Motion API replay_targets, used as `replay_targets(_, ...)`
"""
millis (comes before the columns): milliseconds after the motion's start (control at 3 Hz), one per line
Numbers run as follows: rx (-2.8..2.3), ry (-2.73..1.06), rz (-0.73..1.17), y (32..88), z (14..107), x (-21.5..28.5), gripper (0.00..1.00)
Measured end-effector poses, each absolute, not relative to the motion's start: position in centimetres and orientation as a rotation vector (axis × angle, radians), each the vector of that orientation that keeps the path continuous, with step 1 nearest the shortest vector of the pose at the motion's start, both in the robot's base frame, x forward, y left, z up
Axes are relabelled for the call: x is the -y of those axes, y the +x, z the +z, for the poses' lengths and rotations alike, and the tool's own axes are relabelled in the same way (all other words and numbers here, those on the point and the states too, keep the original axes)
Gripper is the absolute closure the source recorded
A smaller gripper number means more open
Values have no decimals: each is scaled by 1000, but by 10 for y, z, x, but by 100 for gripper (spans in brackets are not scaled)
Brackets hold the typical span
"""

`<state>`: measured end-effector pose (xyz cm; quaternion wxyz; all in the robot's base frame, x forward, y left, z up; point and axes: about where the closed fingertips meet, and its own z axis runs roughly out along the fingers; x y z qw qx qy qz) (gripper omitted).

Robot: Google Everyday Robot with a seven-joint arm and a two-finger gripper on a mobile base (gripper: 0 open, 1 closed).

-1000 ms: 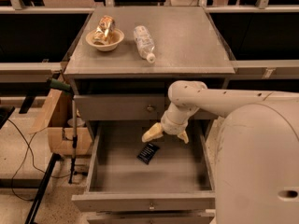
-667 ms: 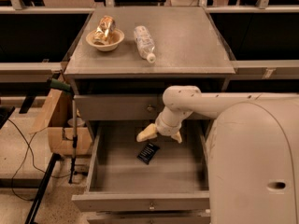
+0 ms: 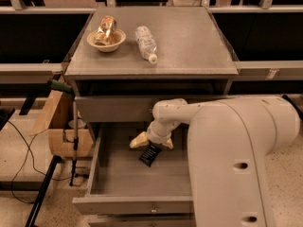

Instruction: Pick rxbar blueberry from middle drawer and place on counter

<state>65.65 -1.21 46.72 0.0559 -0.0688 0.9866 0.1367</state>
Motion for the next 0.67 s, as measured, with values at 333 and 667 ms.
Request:
replay_targets(333,-2940,-133,395,659,445,6,0)
replay_targets(667,-2906,-83,428,665,444,-1,0)
